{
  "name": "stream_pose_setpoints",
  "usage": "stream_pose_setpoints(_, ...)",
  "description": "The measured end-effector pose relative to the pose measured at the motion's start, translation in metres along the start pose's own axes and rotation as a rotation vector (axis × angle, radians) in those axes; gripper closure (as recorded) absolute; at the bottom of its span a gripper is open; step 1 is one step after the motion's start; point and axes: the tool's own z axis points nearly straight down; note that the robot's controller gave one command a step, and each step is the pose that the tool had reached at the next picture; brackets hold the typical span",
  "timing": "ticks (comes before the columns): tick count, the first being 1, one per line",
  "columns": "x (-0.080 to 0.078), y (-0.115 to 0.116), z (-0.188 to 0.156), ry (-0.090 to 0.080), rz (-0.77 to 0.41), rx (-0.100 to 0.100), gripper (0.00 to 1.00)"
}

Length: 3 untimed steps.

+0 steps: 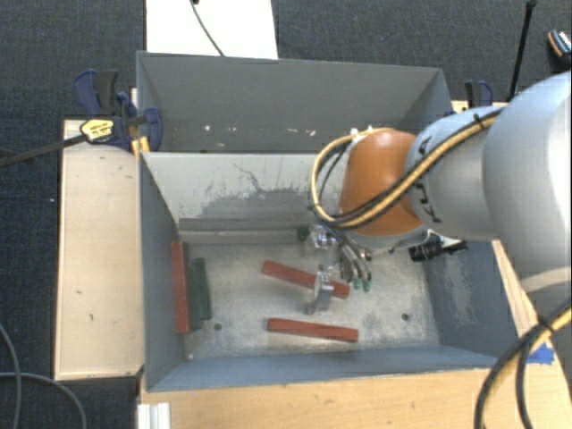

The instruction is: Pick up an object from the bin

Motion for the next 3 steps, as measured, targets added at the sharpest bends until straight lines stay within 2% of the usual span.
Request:
stream_pose_setpoints(1,0.014,0.022,-0.035,-0.011,0.083,-0.001,0.0)
stream_pose_setpoints(2,0.004,0.034,-0.034,-0.012,0.126,-0.001,0.0)
stream_pose_setpoints(3,0.004,0.039,-0.003,-0.004,0.32,0.001,0.0)
